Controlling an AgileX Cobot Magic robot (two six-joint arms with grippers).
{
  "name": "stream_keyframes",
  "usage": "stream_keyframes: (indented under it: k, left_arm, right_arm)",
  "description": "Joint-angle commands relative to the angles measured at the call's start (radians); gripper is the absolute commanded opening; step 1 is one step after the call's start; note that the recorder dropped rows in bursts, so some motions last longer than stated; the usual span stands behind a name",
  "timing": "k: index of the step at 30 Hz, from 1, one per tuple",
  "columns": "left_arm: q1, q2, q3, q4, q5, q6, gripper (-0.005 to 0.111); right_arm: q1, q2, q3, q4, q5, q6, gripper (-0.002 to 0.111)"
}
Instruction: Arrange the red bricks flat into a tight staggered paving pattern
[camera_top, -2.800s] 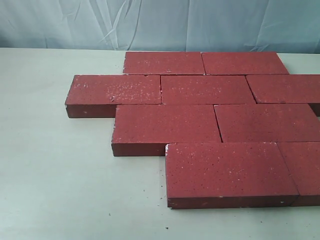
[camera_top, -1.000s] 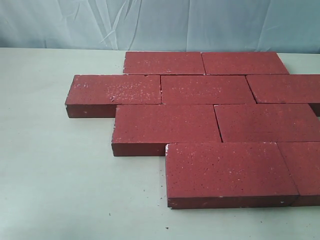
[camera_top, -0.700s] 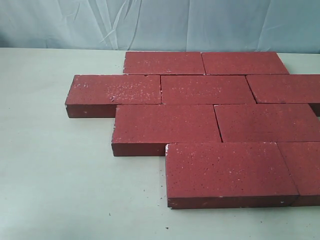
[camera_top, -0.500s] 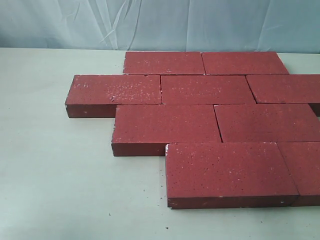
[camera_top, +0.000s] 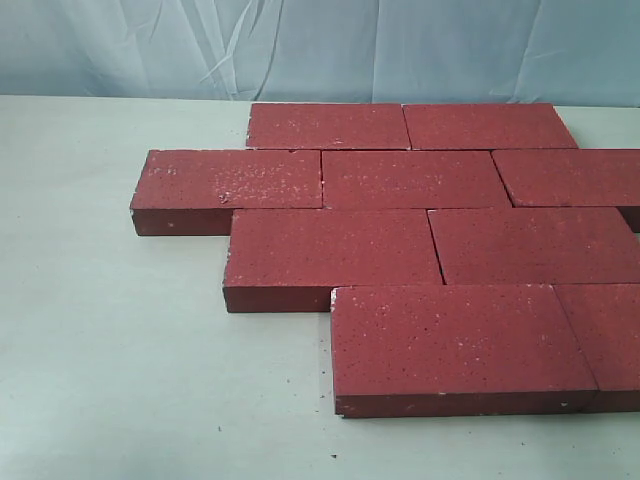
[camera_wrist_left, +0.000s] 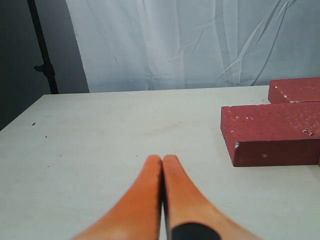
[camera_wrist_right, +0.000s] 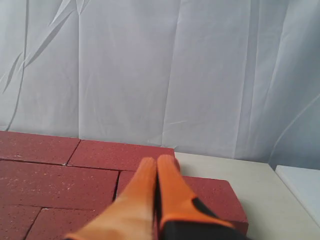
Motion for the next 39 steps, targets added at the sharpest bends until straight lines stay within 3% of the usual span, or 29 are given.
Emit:
stream_keyframes:
  k: [1, 14, 26, 39]
  left_arm:
    - [-0.002, -0.004, 0.004, -0.011, -0.007, -0.004, 0.000]
    - [-0.002, -0.004, 0.004, -0.011, -0.007, -0.004, 0.000]
    - [-0.002, -0.004, 0.004, -0.011, -0.007, -0.004, 0.000]
    - [-0.002, -0.004, 0.004, -0.010, -0.009, -0.004, 0.000]
  right_arm:
    - [-0.003, -0.069, 0.065, -0.145, -0.018, 0.202, -0.001]
    - [-0.003, -0.205, 0.209, -0.143, -0.014, 0.208, -0.001]
    - [-0.003, -0.205, 0.209, -0.097, 0.192, 0.162, -0.001]
    - [-0.003, -0.205, 0.209, -0.092, 0.195, 0.162, -0.001]
